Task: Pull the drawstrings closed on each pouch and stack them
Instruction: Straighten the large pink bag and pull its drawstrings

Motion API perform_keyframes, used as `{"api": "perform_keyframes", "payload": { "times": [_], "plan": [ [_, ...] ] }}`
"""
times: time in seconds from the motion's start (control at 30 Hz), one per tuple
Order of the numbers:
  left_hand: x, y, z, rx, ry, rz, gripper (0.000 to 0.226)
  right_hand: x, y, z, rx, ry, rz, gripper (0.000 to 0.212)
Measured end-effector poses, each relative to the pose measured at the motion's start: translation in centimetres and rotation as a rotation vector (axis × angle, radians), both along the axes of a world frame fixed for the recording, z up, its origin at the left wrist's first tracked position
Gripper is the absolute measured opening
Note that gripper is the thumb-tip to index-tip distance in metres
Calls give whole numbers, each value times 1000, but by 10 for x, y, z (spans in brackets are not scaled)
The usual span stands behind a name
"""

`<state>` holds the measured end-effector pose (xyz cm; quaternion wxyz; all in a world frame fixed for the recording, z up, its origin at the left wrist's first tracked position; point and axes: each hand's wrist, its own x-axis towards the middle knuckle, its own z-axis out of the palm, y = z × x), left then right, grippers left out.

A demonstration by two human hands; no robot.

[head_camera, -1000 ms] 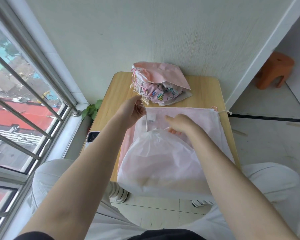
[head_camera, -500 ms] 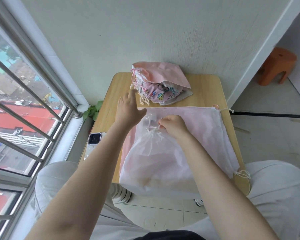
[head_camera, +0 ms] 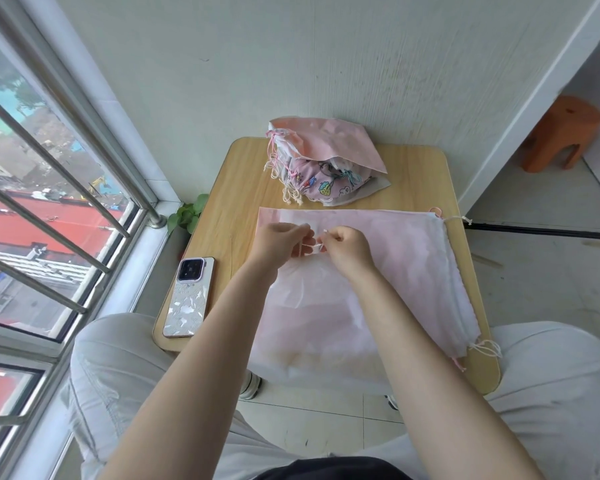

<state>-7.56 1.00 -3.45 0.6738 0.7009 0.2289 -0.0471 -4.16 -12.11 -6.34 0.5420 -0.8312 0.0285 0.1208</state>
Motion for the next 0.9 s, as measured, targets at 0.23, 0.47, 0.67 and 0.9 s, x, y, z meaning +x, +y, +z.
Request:
{"api": "perform_keyframes", "payload": {
  "times": [0.23,0.47,0.67,0.9],
  "plan": [
    [4,-2,-5,-86,12,-27,25,2,-2,13,498,276,-174,18],
    [5,1,-7,80,75,8,21,9,-7,16,1039,518,-420,26],
    [6,7,-14,348,50,85,23,8,-7,6,699,455,-263,24],
    [11,9,5,481,87,-369,22,20,-10,28,397,87,-89,19]
  ]
}}
